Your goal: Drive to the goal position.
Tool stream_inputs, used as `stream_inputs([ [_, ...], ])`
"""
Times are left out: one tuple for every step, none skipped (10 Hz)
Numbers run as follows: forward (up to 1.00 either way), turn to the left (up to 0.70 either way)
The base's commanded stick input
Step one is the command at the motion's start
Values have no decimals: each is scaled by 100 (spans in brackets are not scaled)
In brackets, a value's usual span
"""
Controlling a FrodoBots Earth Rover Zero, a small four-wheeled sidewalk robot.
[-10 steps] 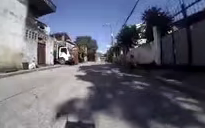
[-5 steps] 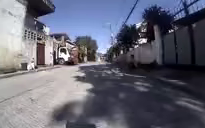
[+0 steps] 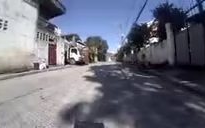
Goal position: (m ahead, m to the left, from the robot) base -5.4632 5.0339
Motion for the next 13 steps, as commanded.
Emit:
stream_inputs([
  [0,81],
  [0,81],
  [0,81],
  [0,81],
  [0,80],
  [0,80],
  [0,80],
  [0,80],
  [0,80],
  [0,80],
  [0,80],
  [0,79],
  [0,79],
])
